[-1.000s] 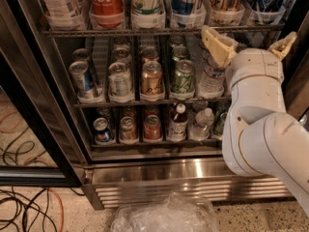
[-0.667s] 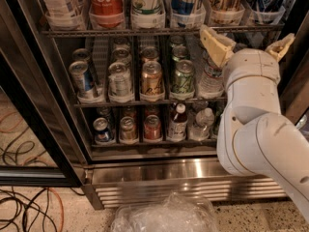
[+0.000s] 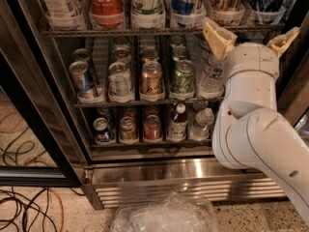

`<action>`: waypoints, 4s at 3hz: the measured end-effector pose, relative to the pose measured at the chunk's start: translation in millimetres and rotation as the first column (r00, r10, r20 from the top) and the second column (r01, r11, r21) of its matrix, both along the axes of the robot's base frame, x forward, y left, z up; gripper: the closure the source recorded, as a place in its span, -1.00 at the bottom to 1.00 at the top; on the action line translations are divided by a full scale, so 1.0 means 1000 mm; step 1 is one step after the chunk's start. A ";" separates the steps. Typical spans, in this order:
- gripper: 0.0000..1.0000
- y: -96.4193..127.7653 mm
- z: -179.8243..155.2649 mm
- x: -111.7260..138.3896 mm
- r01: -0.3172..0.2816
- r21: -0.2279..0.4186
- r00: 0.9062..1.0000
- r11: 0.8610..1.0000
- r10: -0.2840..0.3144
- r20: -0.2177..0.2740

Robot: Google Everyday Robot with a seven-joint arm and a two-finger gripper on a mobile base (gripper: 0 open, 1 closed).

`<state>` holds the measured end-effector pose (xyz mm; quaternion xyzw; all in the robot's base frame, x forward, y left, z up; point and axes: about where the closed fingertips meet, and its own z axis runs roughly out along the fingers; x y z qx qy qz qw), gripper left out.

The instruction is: Pick pepsi can from top shelf of fridge

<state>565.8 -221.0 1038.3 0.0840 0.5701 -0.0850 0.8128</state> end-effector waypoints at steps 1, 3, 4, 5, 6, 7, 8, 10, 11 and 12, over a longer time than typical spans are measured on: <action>-1.00 -0.008 0.002 0.004 0.029 0.012 1.000 0.999 -0.029 0.000; -1.00 -0.028 0.003 0.009 0.085 0.005 0.996 0.996 -0.085 -0.034; -0.72 -0.028 0.003 0.009 0.085 0.005 0.996 0.996 -0.085 -0.034; -0.14 -0.028 0.003 0.009 0.085 0.005 0.996 0.996 -0.085 -0.034; -0.40 -0.028 0.003 0.009 0.085 0.005 0.996 0.996 -0.085 -0.034; -0.30 -0.028 0.003 0.009 0.085 0.005 0.996 0.996 -0.085 -0.034; -0.20 -0.026 0.010 0.026 0.077 -0.007 0.997 0.997 -0.077 -0.027; -0.16 -0.032 0.015 0.041 0.103 0.017 0.995 0.994 -0.103 -0.018; -0.10 -0.037 0.014 0.045 0.121 0.034 0.992 0.992 -0.121 -0.023; -0.10 -0.043 0.014 0.049 0.142 0.050 0.990 0.989 -0.141 -0.026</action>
Offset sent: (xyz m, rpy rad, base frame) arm 0.0056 -0.0356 0.0011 0.0051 0.0557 -0.1018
